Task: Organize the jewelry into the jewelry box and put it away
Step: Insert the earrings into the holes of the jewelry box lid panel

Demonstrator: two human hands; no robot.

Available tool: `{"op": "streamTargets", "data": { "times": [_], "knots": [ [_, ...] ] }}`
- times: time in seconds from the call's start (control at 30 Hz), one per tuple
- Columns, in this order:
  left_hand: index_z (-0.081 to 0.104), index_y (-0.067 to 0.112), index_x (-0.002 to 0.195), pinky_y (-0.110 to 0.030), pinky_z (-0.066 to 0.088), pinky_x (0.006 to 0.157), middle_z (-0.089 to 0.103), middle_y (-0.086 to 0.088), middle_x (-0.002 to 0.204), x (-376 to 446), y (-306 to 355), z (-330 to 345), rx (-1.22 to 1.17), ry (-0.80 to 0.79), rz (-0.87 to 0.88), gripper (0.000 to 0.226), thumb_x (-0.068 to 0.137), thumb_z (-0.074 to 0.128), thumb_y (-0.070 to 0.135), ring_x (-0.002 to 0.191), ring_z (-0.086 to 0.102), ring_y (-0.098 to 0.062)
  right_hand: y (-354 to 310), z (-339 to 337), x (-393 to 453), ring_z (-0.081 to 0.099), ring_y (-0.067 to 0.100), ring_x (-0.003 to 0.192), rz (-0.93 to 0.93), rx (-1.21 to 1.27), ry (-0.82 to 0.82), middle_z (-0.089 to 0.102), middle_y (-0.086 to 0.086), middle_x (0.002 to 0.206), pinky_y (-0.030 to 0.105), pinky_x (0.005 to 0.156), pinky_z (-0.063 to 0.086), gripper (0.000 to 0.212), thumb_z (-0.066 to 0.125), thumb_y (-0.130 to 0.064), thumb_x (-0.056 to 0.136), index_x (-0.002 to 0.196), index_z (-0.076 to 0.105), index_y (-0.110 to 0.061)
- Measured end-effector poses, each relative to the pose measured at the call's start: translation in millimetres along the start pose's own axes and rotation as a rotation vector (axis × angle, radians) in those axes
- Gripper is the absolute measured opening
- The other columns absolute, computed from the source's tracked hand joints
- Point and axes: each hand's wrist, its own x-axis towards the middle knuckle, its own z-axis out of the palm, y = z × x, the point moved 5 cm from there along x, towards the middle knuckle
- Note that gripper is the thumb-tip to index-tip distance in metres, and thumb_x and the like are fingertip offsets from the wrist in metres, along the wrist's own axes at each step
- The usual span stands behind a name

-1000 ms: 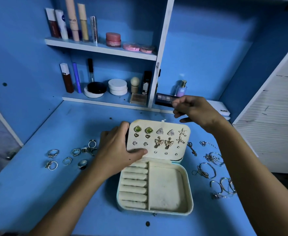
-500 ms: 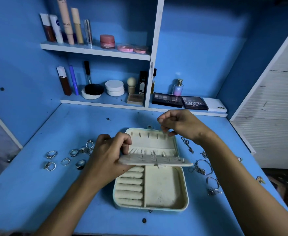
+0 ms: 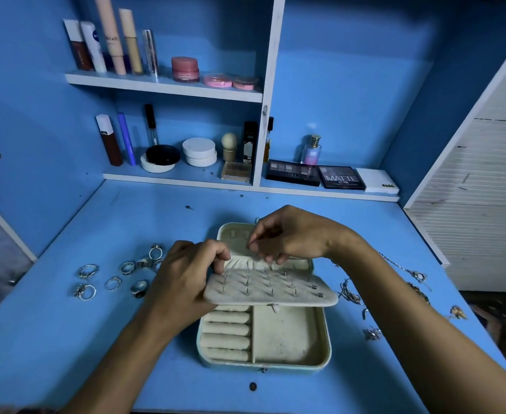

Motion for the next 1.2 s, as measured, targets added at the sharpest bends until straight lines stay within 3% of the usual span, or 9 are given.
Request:
{"op": "streamTargets", "data": {
  "times": [0.27, 0.5, 0.63, 0.8, 0.93, 1.07, 1.2],
  "knots": [
    [0.046, 0.020, 0.095, -0.015, 0.032, 0.075, 0.058, 0.009, 0.073, -1, -1, 2, 0.011, -0.027, 0.002, 0.074, 0.039, 0.080, -0.015, 0.075, 0.045, -0.002, -7, 8, 0, 0.069, 0.008, 0.077, 0.021, -0.103, -0.108, 0.072, -0.001, 0.081, 0.031, 0.078, 0.062, 0.007, 0.067, -0.017, 0.095, 0.092, 0.073, -0.018],
    [0.047, 0.021, 0.095, -0.005, 0.029, 0.084, 0.058, 0.010, 0.074, -1, -1, 0, -0.019, -0.013, -0.017, 0.056, 0.051, 0.073, -0.002, 0.078, 0.045, 0.000, -9, 8, -4, 0.068, 0.007, 0.079, 0.017, -0.111, -0.128, 0.072, 0.001, 0.085, 0.029, 0.079, 0.061, 0.005, 0.070, -0.020, 0.093, 0.090, 0.073, -0.022],
    [0.047, 0.022, 0.094, -0.007, 0.029, 0.082, 0.057, 0.011, 0.074, 0, 1, -2, -0.029, -0.003, -0.024, 0.051, 0.052, 0.067, 0.003, 0.078, 0.045, -0.001, -10, 9, -4, 0.066, 0.005, 0.075, 0.009, -0.128, -0.131, 0.070, -0.002, 0.080, 0.025, 0.074, 0.059, 0.005, 0.070, -0.021, 0.093, 0.090, 0.074, -0.022],
    [0.047, 0.021, 0.094, -0.017, 0.032, 0.074, 0.058, 0.010, 0.074, -1, 0, 1, -0.017, -0.015, -0.031, 0.066, 0.046, 0.080, -0.009, 0.077, 0.044, -0.001, -12, 11, -3, 0.064, 0.012, 0.077, -0.023, -0.176, -0.134, 0.072, 0.012, 0.090, 0.037, 0.078, 0.061, 0.004, 0.072, -0.021, 0.092, 0.091, 0.075, -0.021],
    [0.047, 0.023, 0.095, -0.017, 0.032, 0.076, 0.057, 0.011, 0.074, -1, 1, 0, -0.025, -0.002, -0.014, 0.053, 0.054, 0.072, 0.002, 0.076, 0.043, 0.002, -11, 11, -2, 0.063, 0.014, 0.076, -0.024, -0.193, -0.129, 0.072, 0.013, 0.090, 0.040, 0.078, 0.060, 0.004, 0.072, -0.022, 0.091, 0.092, 0.076, -0.022],
    [0.046, 0.023, 0.095, -0.009, 0.029, 0.082, 0.057, 0.012, 0.074, -2, -1, 1, -0.022, 0.003, -0.017, 0.052, 0.056, 0.074, 0.004, 0.077, 0.042, 0.004, -11, 10, -3, 0.063, 0.014, 0.075, -0.022, -0.188, -0.127, 0.073, 0.011, 0.087, 0.037, 0.076, 0.059, 0.004, 0.072, -0.023, 0.092, 0.092, 0.076, -0.022],
    [0.046, 0.024, 0.095, -0.020, 0.034, 0.076, 0.057, 0.012, 0.073, -1, -1, 0, -0.027, 0.017, -0.017, 0.047, 0.057, 0.068, 0.007, 0.076, 0.046, -0.001, -12, 10, -3, 0.059, 0.007, 0.063, -0.019, -0.203, -0.115, 0.069, 0.001, 0.075, 0.022, 0.064, 0.054, 0.004, 0.072, -0.023, 0.092, 0.092, 0.075, -0.022]
  ]
}}
